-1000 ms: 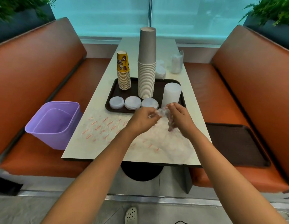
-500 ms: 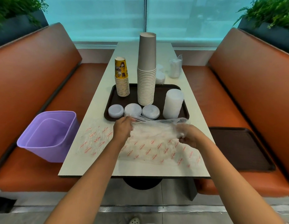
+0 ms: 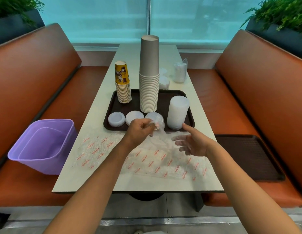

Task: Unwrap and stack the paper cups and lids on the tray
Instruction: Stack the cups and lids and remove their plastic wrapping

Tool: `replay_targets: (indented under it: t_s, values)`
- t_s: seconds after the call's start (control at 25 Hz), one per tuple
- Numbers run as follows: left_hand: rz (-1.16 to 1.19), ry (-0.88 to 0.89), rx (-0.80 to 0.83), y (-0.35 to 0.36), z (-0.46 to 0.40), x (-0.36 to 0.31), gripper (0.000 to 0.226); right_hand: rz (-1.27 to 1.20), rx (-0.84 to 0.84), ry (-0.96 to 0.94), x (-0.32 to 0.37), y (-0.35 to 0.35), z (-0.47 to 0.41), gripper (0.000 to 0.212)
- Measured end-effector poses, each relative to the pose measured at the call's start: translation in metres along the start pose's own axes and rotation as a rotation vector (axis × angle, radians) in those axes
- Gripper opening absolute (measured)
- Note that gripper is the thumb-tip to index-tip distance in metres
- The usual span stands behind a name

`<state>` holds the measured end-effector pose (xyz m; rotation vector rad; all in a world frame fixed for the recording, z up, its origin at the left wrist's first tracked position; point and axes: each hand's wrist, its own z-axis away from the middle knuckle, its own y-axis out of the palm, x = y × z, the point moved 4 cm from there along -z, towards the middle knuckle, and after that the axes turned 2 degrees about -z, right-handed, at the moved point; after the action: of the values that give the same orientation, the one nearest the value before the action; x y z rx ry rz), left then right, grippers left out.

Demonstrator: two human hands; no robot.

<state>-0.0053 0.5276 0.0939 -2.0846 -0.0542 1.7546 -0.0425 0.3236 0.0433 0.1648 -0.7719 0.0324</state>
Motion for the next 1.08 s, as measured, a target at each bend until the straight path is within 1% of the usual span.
replay_targets:
  t_s: [0.04, 0.08, 0.12, 0.2, 0.24, 0.28, 0.32, 0.36, 0.4, 0.48, 0.52, 0.56, 0.6, 0.64, 0.72, 0.76, 0.88, 0.92, 1.0, 1.04, 1.08]
  values:
    - [-0.027, 0.023, 0.031, 0.003, 0.0, -0.002, 0.032, -0.067, -0.029, -0.038, -0.001, 0.0, -0.003, 0.045]
    - [-0.002, 0.015, 0.019, 0.005, 0.0, -0.004, 0.03, -0.17, -0.083, -0.096, -0.001, -0.002, -0.007, 0.033]
    - [0.036, -0.012, -0.049, 0.004, 0.0, -0.004, 0.027, -0.326, -0.141, -0.154, -0.001, -0.006, -0.009, 0.024]
    - [0.102, -0.129, -0.326, -0.007, 0.0, 0.005, 0.026, -0.622, -0.232, -0.242, 0.001, -0.019, -0.01, 0.022]
    - [0.164, -0.198, -0.46, -0.013, 0.002, 0.011, 0.026, -0.72, -0.269, -0.269, 0.0, -0.028, -0.008, 0.024]
    - [0.25, -0.254, -0.543, -0.019, 0.003, 0.017, 0.024, -0.786, -0.307, -0.278, -0.001, -0.036, -0.006, 0.024]
    - [0.32, -0.295, -0.557, -0.021, 0.004, 0.021, 0.024, -0.809, -0.346, -0.266, -0.005, -0.044, -0.004, 0.026]
    - [0.335, -0.325, -0.508, -0.02, 0.004, 0.02, 0.025, -0.778, -0.368, -0.235, -0.008, -0.047, -0.001, 0.03]
    - [0.316, -0.34, -0.431, -0.016, 0.005, 0.017, 0.027, -0.699, -0.359, -0.189, -0.011, -0.047, -0.001, 0.04]
    - [0.302, -0.345, -0.315, -0.004, 0.008, 0.006, 0.028, -0.495, -0.236, -0.112, -0.014, -0.037, 0.001, 0.067]
    - [0.318, -0.352, -0.286, 0.001, 0.01, 0.0, 0.027, -0.411, -0.154, -0.092, -0.014, -0.03, 0.001, 0.076]
    - [0.336, -0.36, -0.272, 0.004, 0.011, -0.005, 0.027, -0.337, -0.094, -0.087, -0.014, -0.024, 0.0, 0.079]
    - [0.356, -0.368, -0.263, 0.005, 0.011, -0.008, 0.027, -0.26, -0.074, -0.093, -0.013, -0.019, 0.0, 0.078]
    - [0.37, -0.378, -0.248, 0.006, 0.011, -0.009, 0.027, -0.179, -0.107, -0.107, -0.013, -0.017, -0.002, 0.074]
    - [0.399, -0.42, -0.194, 0.007, 0.013, -0.009, 0.025, -0.058, -0.249, -0.16, -0.012, -0.018, -0.003, 0.07]
    - [0.424, -0.445, -0.159, 0.009, 0.016, -0.01, 0.027, -0.058, -0.28, -0.186, -0.012, -0.019, -0.004, 0.069]
    - [0.509, -0.525, -0.095, 0.013, 0.021, -0.007, 0.036, -0.141, -0.173, -0.226, -0.014, -0.015, -0.004, 0.052]
    - [0.537, -0.544, -0.091, 0.014, 0.022, -0.006, 0.036, -0.16, -0.166, -0.249, -0.012, -0.016, -0.002, 0.045]
    - [0.506, -0.559, -0.107, 0.012, 0.021, 0.001, 0.037, -0.259, -0.234, -0.313, -0.009, -0.019, 0.003, 0.026]
    - [0.429, -0.564, -0.141, 0.009, 0.021, 0.006, 0.037, -0.306, -0.296, -0.333, -0.009, -0.022, 0.005, 0.019]
    - [0.341, -0.57, -0.185, 0.007, 0.021, 0.013, 0.035, -0.308, -0.36, -0.35, -0.01, -0.025, 0.008, 0.018]
